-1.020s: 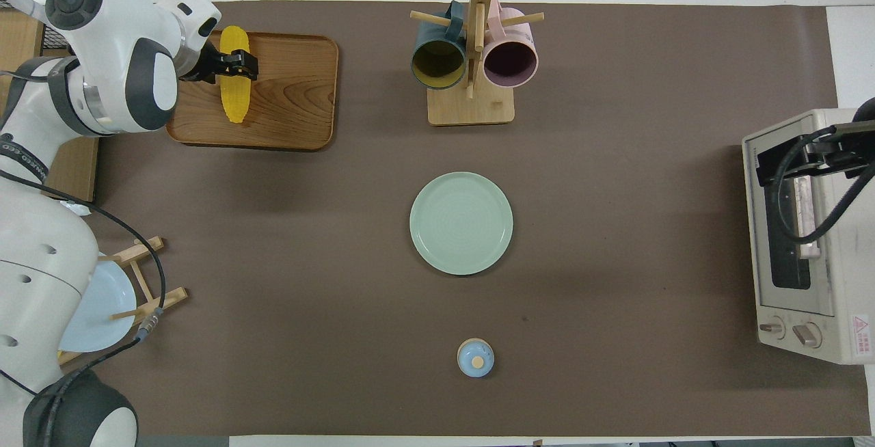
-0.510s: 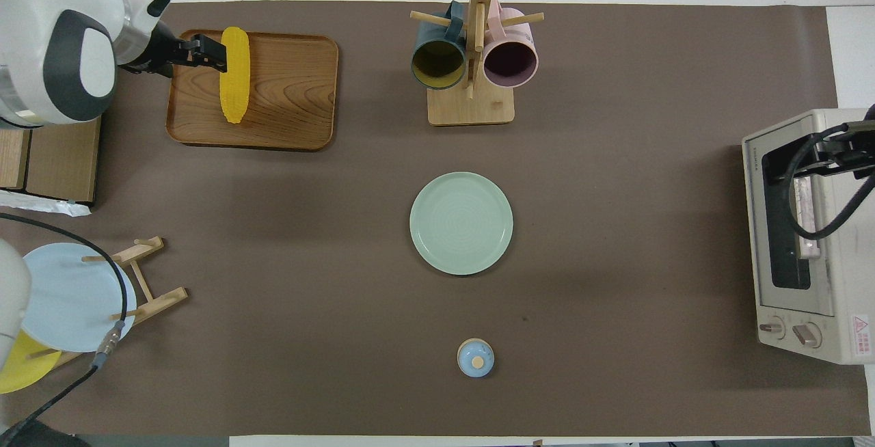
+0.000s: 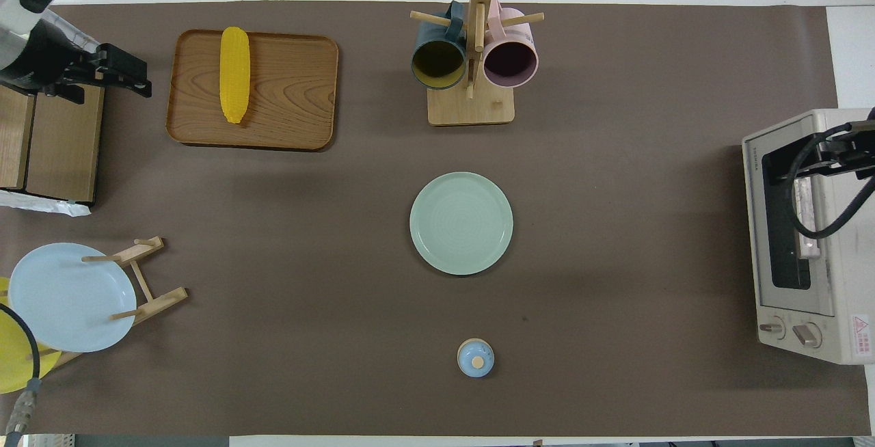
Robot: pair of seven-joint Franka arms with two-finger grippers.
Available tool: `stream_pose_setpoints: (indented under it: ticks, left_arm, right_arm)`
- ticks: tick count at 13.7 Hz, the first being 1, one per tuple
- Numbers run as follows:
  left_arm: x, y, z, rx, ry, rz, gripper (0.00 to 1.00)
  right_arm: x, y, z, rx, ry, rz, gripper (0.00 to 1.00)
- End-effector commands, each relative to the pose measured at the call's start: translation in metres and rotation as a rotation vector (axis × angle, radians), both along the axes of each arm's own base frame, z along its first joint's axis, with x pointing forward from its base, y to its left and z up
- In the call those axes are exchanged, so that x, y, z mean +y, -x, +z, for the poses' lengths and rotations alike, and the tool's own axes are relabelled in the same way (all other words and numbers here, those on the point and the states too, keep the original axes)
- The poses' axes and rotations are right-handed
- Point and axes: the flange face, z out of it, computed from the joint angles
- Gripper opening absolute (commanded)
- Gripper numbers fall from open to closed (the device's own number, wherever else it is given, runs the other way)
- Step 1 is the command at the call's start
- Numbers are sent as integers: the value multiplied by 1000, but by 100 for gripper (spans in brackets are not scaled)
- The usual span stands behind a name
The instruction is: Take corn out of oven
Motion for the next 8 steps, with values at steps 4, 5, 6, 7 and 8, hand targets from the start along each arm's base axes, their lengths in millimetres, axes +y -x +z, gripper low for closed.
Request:
stream_pose_setpoints:
  ticks: [4,5,6,7,8]
  left_arm:
    - [18,95,83,81,-45,18,100]
    - [21,107,89,84,-44,23,100]
    - [23,119,94,92,-44,24,100]
    - [24,133,96,98,-42,27,100]
    - [24,142,94,109,-42,26,100]
  right_arm:
    - [-4,-1,4,-1,-28,47,100]
    - [-3,-1,4,-1,-28,49,100]
    - [-3,-1,3,1,-28,49,100]
    - [-4,-1,3,-1,-28,49,100]
    - [-5,-1,3,-1,-30,48,100]
